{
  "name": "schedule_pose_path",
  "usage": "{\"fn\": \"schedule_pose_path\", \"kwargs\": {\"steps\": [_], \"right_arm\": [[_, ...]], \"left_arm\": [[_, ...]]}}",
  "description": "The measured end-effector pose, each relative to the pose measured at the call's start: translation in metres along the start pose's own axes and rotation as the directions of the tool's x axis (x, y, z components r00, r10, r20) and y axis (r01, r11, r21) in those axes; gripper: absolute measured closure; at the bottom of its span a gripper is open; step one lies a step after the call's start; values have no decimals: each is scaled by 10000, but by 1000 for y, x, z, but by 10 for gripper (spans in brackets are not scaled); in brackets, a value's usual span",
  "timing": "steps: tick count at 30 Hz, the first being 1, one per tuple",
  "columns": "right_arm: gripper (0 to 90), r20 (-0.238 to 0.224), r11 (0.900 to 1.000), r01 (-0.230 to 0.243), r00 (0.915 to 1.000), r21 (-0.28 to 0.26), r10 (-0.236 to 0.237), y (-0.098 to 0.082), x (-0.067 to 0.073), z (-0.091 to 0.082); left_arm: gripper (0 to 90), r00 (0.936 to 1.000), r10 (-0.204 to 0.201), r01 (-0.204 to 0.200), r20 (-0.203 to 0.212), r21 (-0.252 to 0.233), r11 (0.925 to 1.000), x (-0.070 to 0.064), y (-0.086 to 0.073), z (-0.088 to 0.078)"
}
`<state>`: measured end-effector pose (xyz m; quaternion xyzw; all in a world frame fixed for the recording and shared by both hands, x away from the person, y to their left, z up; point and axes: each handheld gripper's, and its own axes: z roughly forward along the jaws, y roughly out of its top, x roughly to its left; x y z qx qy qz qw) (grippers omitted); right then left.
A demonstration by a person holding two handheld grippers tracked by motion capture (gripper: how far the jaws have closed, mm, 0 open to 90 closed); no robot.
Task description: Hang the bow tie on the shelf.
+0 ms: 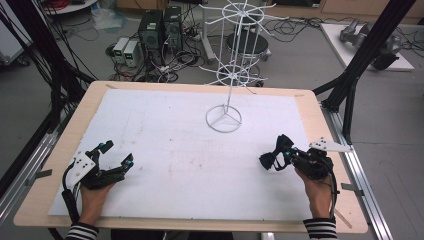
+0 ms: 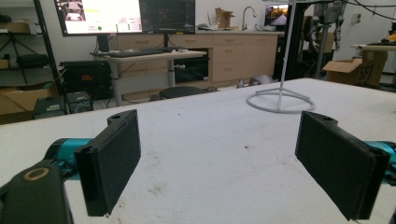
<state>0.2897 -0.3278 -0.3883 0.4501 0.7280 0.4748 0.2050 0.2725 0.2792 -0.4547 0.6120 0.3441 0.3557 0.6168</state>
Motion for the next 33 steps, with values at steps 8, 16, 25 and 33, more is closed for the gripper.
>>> {"fn": "schedule_pose_path", "kwargs": {"steps": [8,16,25,33], "right_arm": [[859,-188,9929,377,9990,-1131,-401,6,8,-1],[859,-459,9814,449,9975,-1866,-544,11,14,1],[859,-583,9710,671,9949,-2296,-825,21,22,4],[859,-847,9575,1006,9882,-2701,-1277,33,36,10]], "left_arm": [[146,10000,12,-11,-5,20,10000,0,0,0],[148,10000,-3,3,-5,43,10000,0,0,0],[148,10000,-57,57,-11,34,10000,0,0,1],[148,10000,-1,1,2,57,10000,0,0,0]]}}
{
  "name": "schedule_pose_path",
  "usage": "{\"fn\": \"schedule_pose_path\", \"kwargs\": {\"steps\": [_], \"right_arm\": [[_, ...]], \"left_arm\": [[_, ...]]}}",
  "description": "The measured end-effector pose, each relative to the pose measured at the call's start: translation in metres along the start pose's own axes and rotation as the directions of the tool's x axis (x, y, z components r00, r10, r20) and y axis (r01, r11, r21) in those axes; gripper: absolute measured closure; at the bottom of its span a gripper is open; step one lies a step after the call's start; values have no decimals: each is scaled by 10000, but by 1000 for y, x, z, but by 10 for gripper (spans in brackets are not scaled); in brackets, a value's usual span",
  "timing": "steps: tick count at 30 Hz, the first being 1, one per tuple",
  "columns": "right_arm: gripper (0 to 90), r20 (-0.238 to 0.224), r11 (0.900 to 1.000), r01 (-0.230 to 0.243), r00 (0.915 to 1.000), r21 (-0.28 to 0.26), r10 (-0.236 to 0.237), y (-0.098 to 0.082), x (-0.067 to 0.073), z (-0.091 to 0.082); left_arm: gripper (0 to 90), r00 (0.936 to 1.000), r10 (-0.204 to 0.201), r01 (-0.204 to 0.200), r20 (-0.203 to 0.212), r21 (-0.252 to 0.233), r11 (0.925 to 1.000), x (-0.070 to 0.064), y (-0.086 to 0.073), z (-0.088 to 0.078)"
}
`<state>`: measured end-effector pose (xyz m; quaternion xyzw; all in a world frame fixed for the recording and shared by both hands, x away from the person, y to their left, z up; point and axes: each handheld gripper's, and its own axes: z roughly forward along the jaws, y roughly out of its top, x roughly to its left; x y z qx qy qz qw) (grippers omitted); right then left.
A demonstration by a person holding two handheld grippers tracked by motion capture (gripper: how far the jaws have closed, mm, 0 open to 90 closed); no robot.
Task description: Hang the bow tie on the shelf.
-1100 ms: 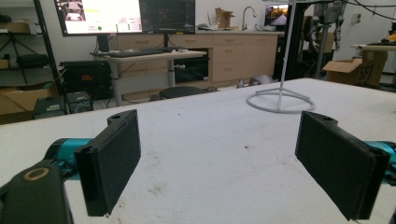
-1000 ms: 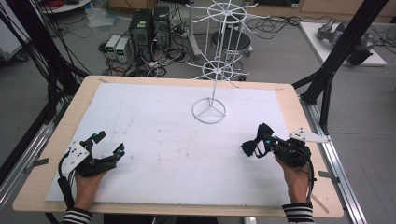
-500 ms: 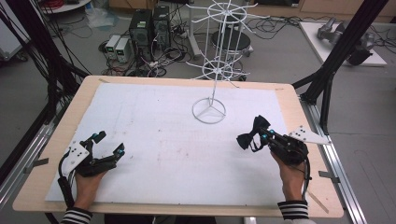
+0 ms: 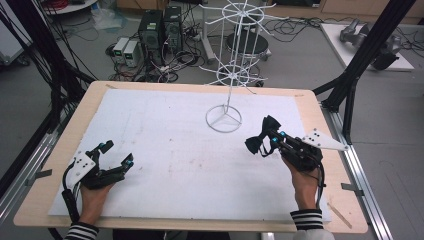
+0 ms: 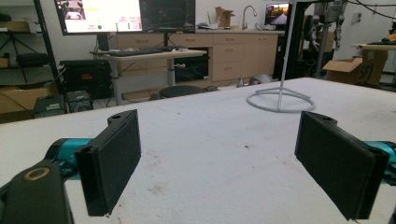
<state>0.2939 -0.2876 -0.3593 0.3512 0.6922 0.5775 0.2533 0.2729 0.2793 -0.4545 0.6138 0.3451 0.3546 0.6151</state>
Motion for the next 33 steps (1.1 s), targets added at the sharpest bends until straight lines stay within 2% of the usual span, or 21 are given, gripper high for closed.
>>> {"fn": "schedule_pose_path", "kwargs": {"steps": [14,27,33], "right_arm": [[859,-416,9994,150,9990,-299,-163,18,17,20],[859,-770,9973,536,9954,-496,-573,36,35,41],[859,-932,9966,497,9941,-664,-558,42,39,50]], "left_arm": [[148,10000,33,-33,21,8,10000,0,0,0],[148,10000,20,-20,29,-32,10000,-1,0,0],[148,10000,8,-8,40,-27,10000,-1,0,0]]}}
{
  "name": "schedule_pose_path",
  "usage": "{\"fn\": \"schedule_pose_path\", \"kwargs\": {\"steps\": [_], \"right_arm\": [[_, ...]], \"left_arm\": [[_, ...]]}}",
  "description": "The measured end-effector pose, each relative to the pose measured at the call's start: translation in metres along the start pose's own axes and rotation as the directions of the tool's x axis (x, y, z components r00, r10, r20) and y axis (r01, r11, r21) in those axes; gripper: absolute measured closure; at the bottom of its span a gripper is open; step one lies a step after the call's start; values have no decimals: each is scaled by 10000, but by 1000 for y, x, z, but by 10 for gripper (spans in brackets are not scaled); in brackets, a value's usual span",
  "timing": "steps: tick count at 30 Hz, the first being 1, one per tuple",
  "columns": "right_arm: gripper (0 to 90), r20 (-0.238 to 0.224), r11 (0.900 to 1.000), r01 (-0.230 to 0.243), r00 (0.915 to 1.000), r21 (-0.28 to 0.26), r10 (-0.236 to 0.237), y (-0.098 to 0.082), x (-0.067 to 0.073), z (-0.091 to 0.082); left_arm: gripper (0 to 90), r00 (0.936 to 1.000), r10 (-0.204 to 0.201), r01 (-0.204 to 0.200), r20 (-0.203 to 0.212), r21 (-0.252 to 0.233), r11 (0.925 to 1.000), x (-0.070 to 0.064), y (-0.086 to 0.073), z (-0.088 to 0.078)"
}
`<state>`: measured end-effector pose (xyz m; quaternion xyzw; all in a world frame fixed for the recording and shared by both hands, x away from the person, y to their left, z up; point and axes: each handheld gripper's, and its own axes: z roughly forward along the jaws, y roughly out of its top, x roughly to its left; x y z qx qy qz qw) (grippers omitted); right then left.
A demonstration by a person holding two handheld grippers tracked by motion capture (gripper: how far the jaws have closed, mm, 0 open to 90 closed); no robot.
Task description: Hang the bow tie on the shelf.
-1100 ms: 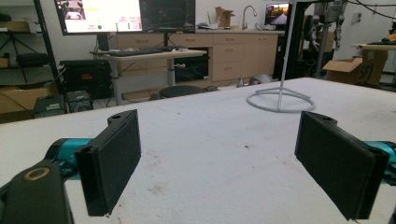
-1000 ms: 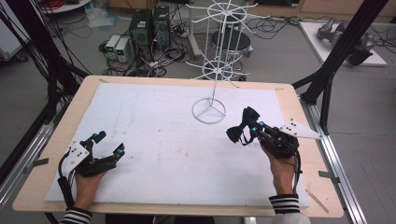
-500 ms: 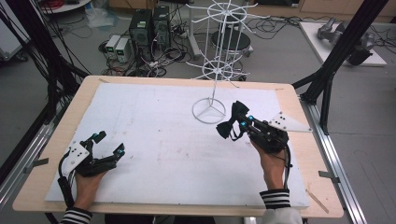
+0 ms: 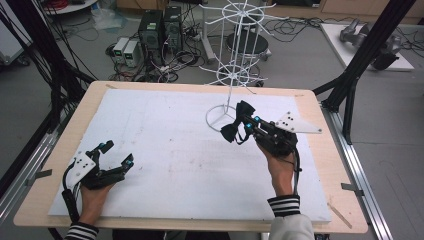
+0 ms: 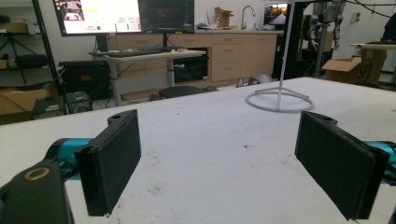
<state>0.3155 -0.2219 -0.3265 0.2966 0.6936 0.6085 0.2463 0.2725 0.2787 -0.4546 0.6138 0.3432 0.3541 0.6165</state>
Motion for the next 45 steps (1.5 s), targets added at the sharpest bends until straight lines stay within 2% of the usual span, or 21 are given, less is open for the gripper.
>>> {"fn": "schedule_pose_path", "kwargs": {"steps": [11,21,33,45], "right_arm": [[859,-453,9981,-173,9989,-594,146,11,2,11],[858,-619,9962,25,9981,-872,-79,29,6,25],[858,-764,9961,71,9970,-879,-139,40,4,48],[859,-501,9970,81,9987,-772,-120,43,-6,56]], "left_arm": [[148,10000,23,-23,8,-8,10000,0,0,0],[148,10000,37,-37,8,-16,10000,0,0,0],[148,10000,40,-40,9,-24,10000,0,0,0],[148,10000,55,-55,-3,-74,10000,0,0,-1]]}}
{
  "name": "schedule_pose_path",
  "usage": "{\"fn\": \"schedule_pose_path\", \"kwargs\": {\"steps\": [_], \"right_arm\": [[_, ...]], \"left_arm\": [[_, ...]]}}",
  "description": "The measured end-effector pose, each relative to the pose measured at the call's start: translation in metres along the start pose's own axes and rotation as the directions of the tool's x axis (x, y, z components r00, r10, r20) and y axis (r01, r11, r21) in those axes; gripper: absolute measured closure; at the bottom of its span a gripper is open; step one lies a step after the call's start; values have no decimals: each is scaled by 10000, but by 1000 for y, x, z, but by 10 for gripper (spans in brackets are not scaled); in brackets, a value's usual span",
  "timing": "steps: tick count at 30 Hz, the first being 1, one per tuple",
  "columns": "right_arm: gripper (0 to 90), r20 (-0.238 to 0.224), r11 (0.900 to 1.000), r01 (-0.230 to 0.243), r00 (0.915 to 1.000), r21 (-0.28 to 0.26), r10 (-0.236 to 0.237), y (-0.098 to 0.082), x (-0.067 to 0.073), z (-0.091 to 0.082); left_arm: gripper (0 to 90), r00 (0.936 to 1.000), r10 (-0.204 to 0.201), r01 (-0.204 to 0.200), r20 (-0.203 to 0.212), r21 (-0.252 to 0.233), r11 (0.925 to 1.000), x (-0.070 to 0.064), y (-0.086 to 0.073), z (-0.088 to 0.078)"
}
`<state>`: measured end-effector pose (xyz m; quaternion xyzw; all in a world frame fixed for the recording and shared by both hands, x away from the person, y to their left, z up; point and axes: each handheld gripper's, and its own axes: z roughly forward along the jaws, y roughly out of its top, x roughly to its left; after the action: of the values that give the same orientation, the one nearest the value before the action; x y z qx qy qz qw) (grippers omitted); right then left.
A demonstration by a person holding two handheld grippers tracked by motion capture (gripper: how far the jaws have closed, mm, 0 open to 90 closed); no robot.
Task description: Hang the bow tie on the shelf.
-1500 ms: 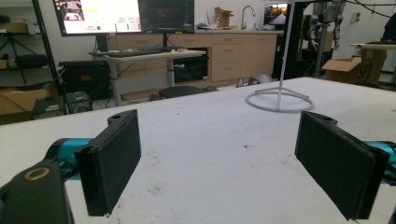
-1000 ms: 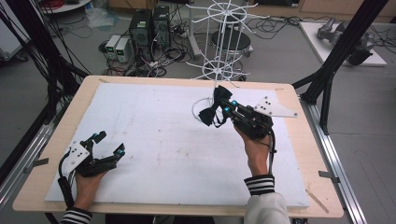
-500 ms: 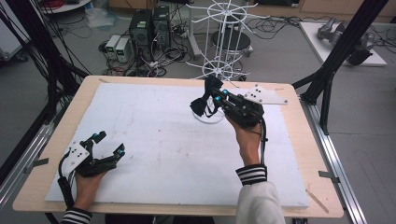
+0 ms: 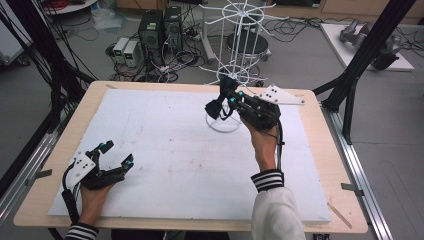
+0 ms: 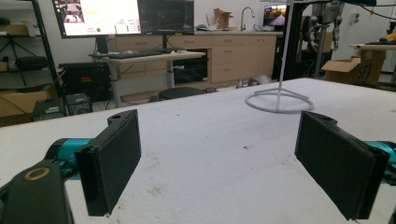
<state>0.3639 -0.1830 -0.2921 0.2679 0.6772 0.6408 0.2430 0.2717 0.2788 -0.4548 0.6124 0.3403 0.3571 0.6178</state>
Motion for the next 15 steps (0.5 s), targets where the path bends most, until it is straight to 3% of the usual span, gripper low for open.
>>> {"fn": "schedule_pose_path", "kwargs": {"steps": [15], "right_arm": [[859,401,9997,-143,9991,196,135,-8,-19,8]], "left_arm": [[148,10000,-16,16,8,-11,10000,0,0,0]]}}
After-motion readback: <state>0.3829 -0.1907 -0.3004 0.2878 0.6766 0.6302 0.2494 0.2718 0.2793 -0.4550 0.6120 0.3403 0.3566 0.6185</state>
